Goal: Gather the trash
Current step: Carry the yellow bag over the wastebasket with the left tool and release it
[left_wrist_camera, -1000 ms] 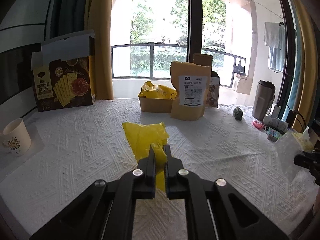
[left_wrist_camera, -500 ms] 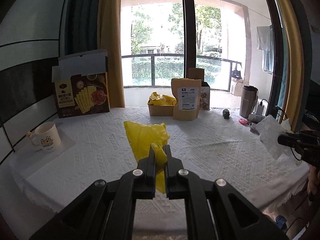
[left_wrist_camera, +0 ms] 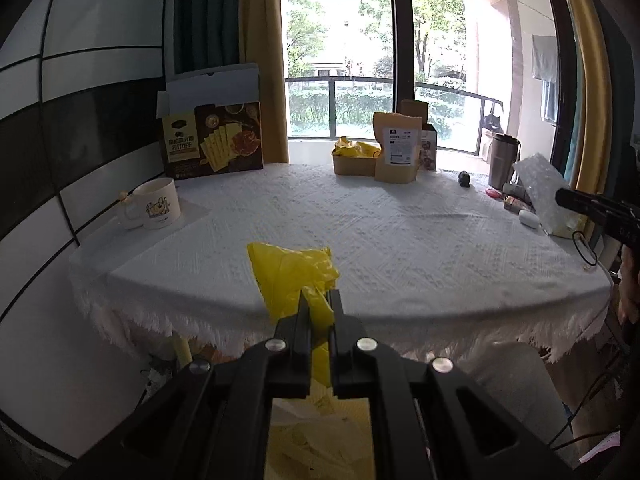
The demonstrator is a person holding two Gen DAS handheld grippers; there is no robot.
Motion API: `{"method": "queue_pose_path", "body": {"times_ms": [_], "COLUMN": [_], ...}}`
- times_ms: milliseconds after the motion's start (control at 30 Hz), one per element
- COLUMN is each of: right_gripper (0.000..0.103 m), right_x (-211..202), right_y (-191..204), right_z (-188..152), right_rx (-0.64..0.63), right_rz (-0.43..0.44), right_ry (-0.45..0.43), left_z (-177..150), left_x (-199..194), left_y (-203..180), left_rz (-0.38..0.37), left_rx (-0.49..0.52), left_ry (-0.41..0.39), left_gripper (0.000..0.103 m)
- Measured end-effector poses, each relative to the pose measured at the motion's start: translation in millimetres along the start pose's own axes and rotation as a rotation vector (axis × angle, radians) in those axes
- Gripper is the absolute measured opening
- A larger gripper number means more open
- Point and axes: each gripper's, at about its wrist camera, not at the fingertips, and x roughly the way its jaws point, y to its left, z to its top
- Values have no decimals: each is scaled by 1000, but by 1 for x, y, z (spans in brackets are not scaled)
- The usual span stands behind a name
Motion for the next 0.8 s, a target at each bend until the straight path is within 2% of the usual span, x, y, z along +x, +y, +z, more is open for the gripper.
{"method": "queue_pose_path", "body": {"times_ms": [233, 533, 667, 800], "right_gripper": [9, 9, 9, 9], "right_x": [-7, -7, -6, -2], "right_y": [34, 68, 77, 78], "right_z": [-7, -19, -27, -31], "right_rx": [-21, -27, -23, -19], "right_rz": [71, 155, 179, 189], "right_ry": [-3, 2, 9, 12], "left_z": [-38, -73, -87, -102], "left_x": [-12, -22, -27, -16], "left_y": [11, 7, 2, -4], "left_rz": [-1, -21, -49, -94], "left_rx": [-58, -64, -57, -57], "left_ry": [68, 144, 177, 241], "left_gripper": [6, 6, 6, 6]}}
